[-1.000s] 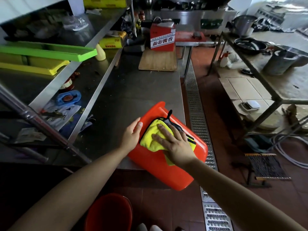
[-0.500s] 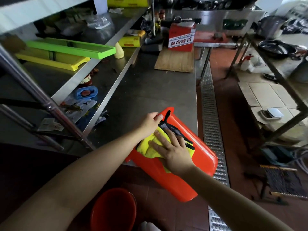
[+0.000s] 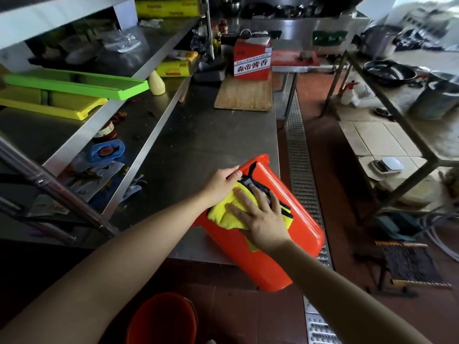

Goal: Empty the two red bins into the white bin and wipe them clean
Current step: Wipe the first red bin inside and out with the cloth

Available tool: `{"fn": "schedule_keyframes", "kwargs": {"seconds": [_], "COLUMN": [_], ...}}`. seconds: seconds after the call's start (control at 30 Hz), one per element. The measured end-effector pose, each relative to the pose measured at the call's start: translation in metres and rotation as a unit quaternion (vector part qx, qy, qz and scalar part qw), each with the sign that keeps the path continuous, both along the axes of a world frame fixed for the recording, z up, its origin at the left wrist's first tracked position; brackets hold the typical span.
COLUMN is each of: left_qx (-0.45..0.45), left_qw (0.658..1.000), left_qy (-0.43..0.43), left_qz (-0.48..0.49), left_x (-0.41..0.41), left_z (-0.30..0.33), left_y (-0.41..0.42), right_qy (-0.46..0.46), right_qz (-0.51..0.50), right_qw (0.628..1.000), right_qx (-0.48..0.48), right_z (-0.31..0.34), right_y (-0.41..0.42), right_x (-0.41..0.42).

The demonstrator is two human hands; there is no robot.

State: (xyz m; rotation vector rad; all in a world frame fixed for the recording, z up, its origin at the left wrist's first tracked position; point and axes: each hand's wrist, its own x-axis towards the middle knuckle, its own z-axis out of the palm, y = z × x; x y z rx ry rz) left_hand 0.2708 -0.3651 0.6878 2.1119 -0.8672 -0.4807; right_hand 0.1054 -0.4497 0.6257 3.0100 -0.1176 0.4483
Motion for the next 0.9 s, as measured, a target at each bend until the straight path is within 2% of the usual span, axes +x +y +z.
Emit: {"fn": "schedule_keyframes", "kwargs": {"seconds": [0.07,0.17,0.27,0.33,0.37,0.4,0.5,0.53,0.6,0.67,0.73,0.8,0.9], "left_qx": [0.001,-0.006,-0.016,-0.020,-0.022,-0.025,-0.035,-0.037,-0.039,-0.040,-0.035,-0.037,-0.051], "left_qw": [1.000,1.000,0.999,0.999,0.999,0.999,0.998,0.997,0.996,0.996,0.997,0.997,0.996], "left_qy": [-0.007,0.000,0.026,0.033,0.036,0.037,0.053,0.066,0.083,0.083,0.076,0.070,0.076], "left_qz": [0.000,0.006,0.014,0.012,0.015,0.020,0.018,0.010,-0.003,-0.005,-0.006,-0.009,-0.014], "left_x": [0.004,0.004,0.004,0.004,0.005,0.006,0.006,0.006,0.006,0.006,0.008,0.010,0.012], "left_z": [-0.004,-0.007,-0.009,-0.011,-0.011,-0.012,-0.020,-0.022,-0.027,-0.028,-0.029,-0.032,-0.037], "left_y": [-0.003,-0.005,-0.002,-0.002,-0.004,-0.006,-0.014,-0.017,-0.024,-0.029,-0.033,-0.033,-0.032], "right_qy": [-0.002,-0.005,-0.002,-0.010,-0.015,-0.020,-0.024,-0.024,-0.027,-0.010,0.034,0.059,0.017], "right_qz": [-0.018,-0.090,-0.117,-0.172,-0.186,-0.184,-0.150,-0.147,-0.119,-0.030,0.069,0.102,0.049], "right_qw": [0.998,0.967,0.887,0.841,0.838,0.853,0.947,0.965,0.986,0.999,0.994,0.990,0.999], "right_qx": [0.063,0.239,0.447,0.513,0.512,0.487,0.283,0.214,0.115,0.016,-0.071,-0.081,-0.009], "right_z": [0.007,0.012,0.011,0.013,0.013,0.013,0.007,0.004,-0.004,-0.019,-0.032,-0.036,-0.019], "right_y": [-0.021,-0.072,-0.119,-0.130,-0.127,-0.120,-0.072,-0.053,-0.015,0.012,0.025,0.022,-0.006], "right_x": [-0.001,0.003,0.015,0.022,0.025,0.026,0.013,0.005,-0.011,-0.027,-0.041,-0.047,-0.043]}}
